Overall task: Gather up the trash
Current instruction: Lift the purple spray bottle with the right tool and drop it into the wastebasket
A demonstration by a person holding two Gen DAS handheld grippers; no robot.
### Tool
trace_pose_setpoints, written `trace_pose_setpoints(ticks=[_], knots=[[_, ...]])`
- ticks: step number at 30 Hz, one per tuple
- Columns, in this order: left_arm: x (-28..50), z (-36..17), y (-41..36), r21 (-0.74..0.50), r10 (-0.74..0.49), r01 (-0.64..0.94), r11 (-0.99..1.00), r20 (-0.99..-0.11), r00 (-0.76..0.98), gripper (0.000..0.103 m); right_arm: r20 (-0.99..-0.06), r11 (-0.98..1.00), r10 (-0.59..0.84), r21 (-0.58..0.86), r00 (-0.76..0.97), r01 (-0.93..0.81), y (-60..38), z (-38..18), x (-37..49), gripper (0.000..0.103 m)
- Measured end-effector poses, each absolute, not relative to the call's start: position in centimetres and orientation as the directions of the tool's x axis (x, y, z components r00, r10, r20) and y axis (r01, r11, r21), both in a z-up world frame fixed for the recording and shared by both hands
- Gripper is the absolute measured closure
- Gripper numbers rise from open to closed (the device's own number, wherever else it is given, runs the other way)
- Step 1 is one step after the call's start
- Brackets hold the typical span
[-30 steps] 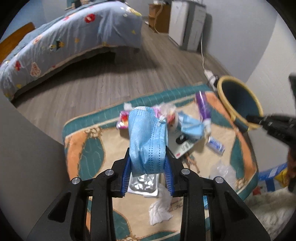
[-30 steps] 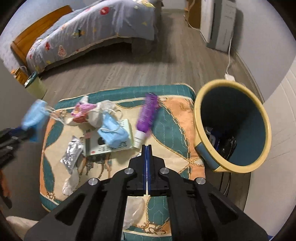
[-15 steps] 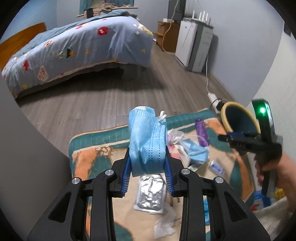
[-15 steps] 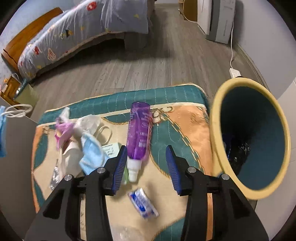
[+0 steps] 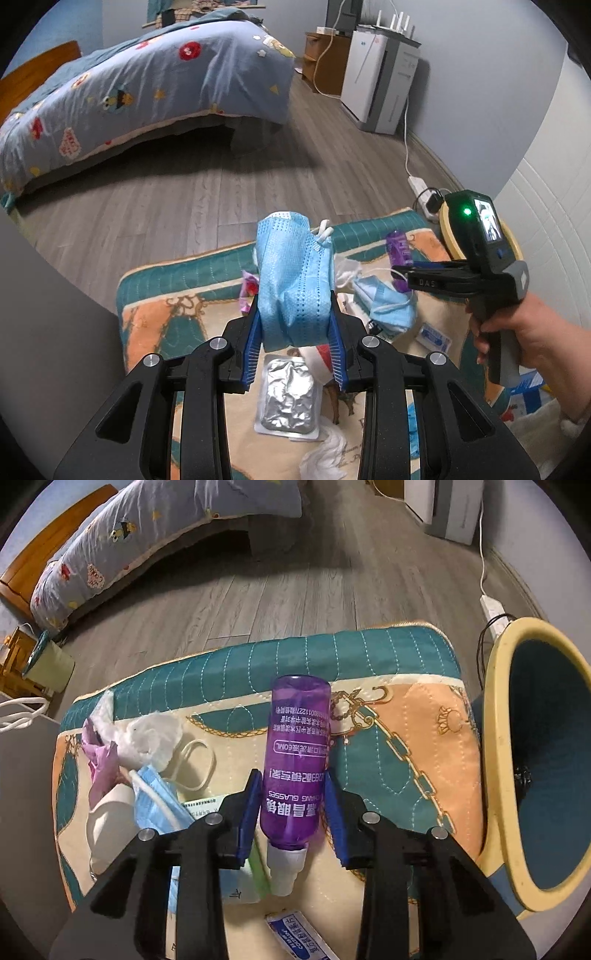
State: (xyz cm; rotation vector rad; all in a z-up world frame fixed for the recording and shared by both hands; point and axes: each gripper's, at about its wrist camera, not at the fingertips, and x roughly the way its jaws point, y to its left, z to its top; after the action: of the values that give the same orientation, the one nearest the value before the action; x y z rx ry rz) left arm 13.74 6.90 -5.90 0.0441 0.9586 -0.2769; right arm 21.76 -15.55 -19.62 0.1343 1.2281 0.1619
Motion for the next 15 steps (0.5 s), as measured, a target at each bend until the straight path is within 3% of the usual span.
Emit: trace_pose_setpoints(ticks=[8,15], knots=[[13.7,-5.2,5.5,-0.083,-0.225,0.267,0.96,-0.798,0.559,0.069,-0.912,0.979,0.2,0.201,0.359,-0.034,-17.5,-15.7,20.1,0.071],[13.7,-4.2,2.6,-0.073,-0.243,0.302,0.951,-0.779,0.578,0.069,-0.884,0.987,0.163,0.147,0.438,-0.07,-21.5,-8.0,16.5,0.071]])
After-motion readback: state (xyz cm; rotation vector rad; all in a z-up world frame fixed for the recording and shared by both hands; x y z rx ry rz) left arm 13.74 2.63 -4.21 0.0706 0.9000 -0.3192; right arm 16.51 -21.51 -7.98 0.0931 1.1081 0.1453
